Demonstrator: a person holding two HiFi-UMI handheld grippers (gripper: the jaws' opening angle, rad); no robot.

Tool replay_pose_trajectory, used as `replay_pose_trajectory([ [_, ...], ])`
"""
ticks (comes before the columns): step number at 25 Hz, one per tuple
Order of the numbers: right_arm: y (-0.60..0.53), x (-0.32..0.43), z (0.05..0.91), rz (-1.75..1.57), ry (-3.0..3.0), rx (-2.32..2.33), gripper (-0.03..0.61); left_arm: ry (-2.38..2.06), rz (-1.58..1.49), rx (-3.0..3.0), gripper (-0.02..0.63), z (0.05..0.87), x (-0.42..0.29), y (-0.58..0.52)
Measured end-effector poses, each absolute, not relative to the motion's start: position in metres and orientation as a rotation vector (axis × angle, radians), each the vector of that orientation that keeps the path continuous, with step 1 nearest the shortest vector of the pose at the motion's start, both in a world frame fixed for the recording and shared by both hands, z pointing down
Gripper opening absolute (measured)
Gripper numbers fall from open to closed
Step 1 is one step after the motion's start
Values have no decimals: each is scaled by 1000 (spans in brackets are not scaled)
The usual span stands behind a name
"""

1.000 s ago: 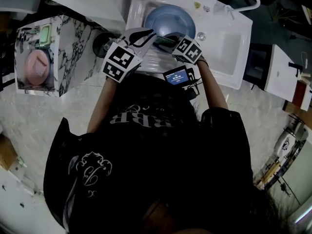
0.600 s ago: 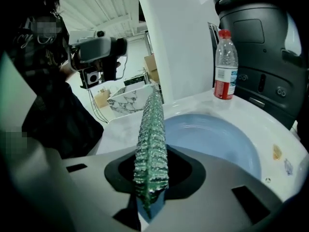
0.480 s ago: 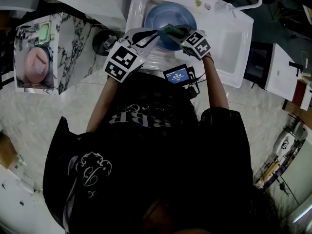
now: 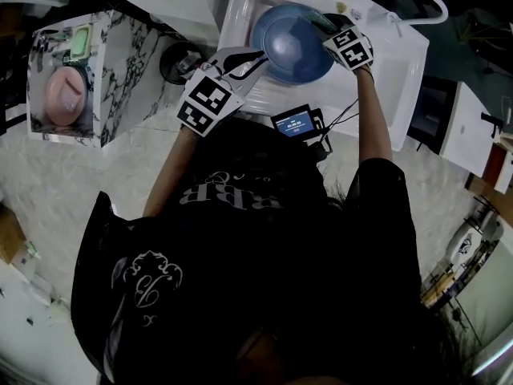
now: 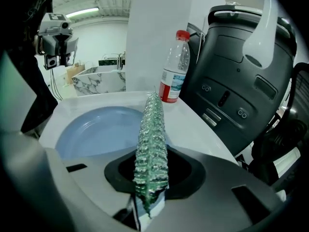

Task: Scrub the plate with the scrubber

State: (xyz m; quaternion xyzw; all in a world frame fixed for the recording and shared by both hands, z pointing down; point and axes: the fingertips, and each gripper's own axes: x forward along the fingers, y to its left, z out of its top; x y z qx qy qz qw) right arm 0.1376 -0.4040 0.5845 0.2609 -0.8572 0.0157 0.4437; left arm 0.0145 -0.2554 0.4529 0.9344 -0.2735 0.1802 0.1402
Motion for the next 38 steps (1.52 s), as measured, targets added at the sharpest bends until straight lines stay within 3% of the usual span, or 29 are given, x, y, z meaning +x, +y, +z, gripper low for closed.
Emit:
replay_pose_trajectory([
  [20, -328, 156, 605, 329, -2106, 688, 91, -735, 504, 2704, 43, 459, 23, -271],
  [38, -244, 63, 597, 434, -2265, 393, 91, -769, 519, 2717, 43, 453, 36, -259],
])
